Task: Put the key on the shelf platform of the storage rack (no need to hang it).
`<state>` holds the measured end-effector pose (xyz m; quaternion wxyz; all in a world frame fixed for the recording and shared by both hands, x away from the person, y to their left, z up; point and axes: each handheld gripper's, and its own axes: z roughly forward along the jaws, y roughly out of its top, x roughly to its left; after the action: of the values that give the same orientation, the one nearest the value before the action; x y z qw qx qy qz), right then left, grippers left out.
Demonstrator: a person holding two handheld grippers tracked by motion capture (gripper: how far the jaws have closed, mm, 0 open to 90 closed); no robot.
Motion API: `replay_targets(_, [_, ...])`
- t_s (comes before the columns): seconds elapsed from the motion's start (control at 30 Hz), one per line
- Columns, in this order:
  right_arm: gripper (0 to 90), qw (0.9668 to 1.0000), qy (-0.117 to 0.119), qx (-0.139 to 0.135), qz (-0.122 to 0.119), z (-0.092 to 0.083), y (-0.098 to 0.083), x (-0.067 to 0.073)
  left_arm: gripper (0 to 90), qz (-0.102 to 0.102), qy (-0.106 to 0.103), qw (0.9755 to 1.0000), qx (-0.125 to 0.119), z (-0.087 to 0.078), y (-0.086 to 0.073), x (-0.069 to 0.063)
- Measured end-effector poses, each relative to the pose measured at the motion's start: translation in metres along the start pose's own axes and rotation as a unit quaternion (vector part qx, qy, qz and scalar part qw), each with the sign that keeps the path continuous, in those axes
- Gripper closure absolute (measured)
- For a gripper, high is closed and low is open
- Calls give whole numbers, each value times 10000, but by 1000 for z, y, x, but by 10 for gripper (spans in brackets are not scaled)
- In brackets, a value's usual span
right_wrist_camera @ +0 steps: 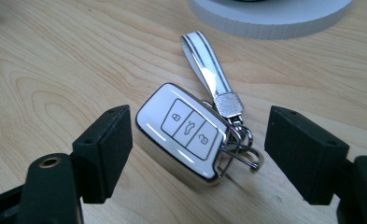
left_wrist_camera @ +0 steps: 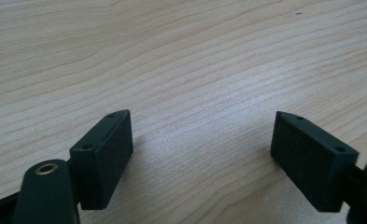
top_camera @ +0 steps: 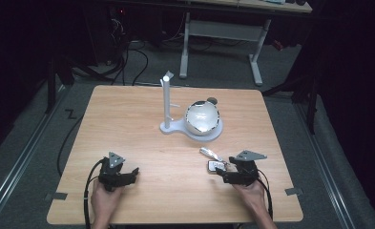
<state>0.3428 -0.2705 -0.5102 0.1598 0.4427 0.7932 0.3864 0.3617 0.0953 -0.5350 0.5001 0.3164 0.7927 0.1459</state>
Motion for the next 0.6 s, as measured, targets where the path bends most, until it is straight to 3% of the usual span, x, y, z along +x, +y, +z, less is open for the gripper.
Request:
replay_targets(0.27, [190, 9999, 82, 121, -33, 16, 2, 1, 213, 8, -2, 10000, 0, 0, 0, 0])
replay_targets(0.6, [203, 9997, 77, 236, 50, 29, 0, -3, 213, 1, 4, 10000, -3, 0, 0, 0])
